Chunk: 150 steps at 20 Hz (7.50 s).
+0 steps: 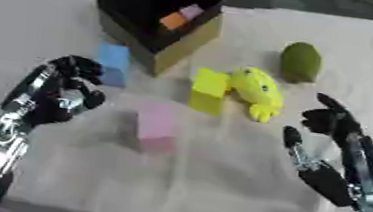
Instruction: Pick up objects on the table and place them in the box.
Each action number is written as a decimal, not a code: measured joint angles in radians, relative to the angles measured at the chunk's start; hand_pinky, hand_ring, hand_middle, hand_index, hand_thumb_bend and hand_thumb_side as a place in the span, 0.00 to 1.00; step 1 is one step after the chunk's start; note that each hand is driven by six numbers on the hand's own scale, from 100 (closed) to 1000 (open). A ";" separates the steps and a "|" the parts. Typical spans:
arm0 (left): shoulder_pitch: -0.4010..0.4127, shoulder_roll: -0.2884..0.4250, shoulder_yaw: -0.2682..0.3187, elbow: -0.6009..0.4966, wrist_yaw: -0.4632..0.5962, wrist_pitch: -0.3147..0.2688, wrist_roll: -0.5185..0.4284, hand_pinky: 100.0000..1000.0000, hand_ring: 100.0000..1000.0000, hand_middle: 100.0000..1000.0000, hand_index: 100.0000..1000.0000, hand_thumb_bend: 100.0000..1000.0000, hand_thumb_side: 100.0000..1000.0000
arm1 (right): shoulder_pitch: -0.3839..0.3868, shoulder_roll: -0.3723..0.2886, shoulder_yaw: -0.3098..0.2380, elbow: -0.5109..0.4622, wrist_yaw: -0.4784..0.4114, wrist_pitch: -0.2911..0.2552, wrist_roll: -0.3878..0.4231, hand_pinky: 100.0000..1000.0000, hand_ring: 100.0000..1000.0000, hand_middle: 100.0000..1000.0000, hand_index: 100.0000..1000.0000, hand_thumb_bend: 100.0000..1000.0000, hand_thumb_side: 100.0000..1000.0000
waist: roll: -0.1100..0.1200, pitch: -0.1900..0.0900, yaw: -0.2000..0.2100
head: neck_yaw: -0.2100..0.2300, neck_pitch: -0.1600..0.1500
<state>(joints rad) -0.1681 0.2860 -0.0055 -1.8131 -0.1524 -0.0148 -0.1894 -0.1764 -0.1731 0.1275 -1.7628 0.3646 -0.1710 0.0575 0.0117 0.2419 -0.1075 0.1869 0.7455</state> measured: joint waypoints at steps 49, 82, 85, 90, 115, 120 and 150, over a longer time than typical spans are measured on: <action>-0.549 0.386 -0.260 0.610 -0.369 -0.087 -0.306 0.73 0.70 0.69 0.79 0.65 0.25 | 0.011 -0.009 0.009 0.018 -0.004 -0.002 0.008 0.68 0.65 0.64 0.92 0.26 0.47 | 0.018 -0.013 -0.021 | -0.008 0.010; -0.568 0.322 -0.266 0.658 -0.453 -0.120 -0.289 0.61 0.48 0.43 0.56 0.35 0.12 | 0.014 -0.009 0.009 0.018 -0.005 -0.005 0.012 0.68 0.65 0.64 0.92 0.25 0.48 | 0.018 -0.013 -0.029 | -0.005 0.018; -0.562 0.344 -0.255 0.607 -0.443 -0.112 -0.278 0.61 0.49 0.43 0.56 0.34 0.13 | 0.014 -0.009 0.009 0.018 -0.005 -0.005 0.012 0.68 0.65 0.64 0.92 0.25 0.48 | 0.018 -0.013 -0.029 | -0.005 0.018; -0.553 0.407 -0.225 0.494 -0.416 -0.099 -0.274 0.63 0.49 0.44 0.56 0.34 0.14 | 0.015 -0.009 0.009 0.019 -0.005 -0.004 0.011 0.68 0.65 0.64 0.92 0.24 0.48 | 0.018 -0.014 -0.028 | -0.009 0.018; -0.840 0.215 -0.082 0.846 -0.649 0.215 0.007 0.56 0.62 0.62 0.74 0.54 0.28 | 0.023 -0.009 0.021 0.024 -0.011 -0.006 0.021 0.68 0.65 0.63 0.92 0.24 0.49 | 0.018 -0.026 -0.081 | -0.008 0.008; -0.849 0.191 -0.053 0.965 -0.684 0.214 0.094 0.61 0.69 0.71 0.81 0.68 0.40 | 0.023 -0.009 0.022 0.024 -0.014 -0.006 0.022 0.68 0.65 0.63 0.92 0.24 0.49 | 0.018 -0.026 -0.084 | -0.009 0.000; -0.336 0.490 -0.229 0.016 -0.159 0.077 -0.207 0.59 0.63 0.63 0.75 0.67 0.33 | 0.010 -0.009 0.013 0.025 -0.014 0.000 0.008 0.68 0.65 0.63 0.92 0.23 0.49 | 0.018 -0.025 -0.045 | -0.039 -0.008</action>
<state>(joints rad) -0.5043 0.7756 -0.2347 -1.7973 -0.3116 0.0618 -0.3964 -0.1667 -0.1819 0.1401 -1.7382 0.3509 -0.1705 0.0658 0.0296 0.2167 -0.1527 0.1480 0.7378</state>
